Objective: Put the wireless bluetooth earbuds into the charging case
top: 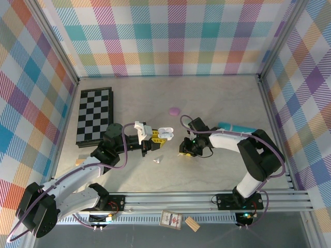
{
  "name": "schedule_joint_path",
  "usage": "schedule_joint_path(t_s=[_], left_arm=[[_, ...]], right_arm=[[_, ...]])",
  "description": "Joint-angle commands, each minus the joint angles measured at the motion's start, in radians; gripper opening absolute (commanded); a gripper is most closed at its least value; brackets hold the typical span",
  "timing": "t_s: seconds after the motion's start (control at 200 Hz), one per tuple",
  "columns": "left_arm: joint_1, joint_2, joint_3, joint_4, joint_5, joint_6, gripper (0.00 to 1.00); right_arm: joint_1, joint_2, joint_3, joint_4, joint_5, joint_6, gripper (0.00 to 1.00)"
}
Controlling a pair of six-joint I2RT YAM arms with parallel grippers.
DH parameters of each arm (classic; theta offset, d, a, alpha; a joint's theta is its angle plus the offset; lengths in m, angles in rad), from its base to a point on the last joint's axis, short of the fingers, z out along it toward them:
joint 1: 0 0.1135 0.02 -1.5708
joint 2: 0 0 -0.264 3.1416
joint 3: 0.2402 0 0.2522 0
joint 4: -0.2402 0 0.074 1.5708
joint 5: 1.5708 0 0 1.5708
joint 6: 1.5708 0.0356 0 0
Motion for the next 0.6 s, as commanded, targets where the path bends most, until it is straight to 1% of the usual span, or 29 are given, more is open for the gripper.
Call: schedule_joint_path(t_s=[0.0, 0.12, 0.28, 0.38, 0.595], left_arm=[[-0.006, 0.003, 0.033, 0.007, 0.016, 0.021, 0.18], [-0.006, 0.005, 0.034, 0.006, 0.014, 0.023, 0.18], [-0.006, 0.004, 0.038, 0.004, 0.011, 0.027, 0.18], [-0.006, 0.001, 0.039, -0.007, -0.003, 0.026, 0.18], [-0.004, -0.005, 0.017, 0.013, -0.031, -0.003, 0.18]], right_arm=[[0.02, 0.014, 0.021, -0.035, 0.036, -0.02, 0.26], [0.02, -0.016, 0.037, -0.076, 0.067, -0.07, 0.26], [0.02, -0.025, 0.097, -0.208, 0.107, -0.268, 0.25], [0.02, -0.019, 0.141, -0.307, 0.157, -0.365, 0.26], [0.019, -0.031, 0.157, -0.359, 0.215, -0.436, 0.27]])
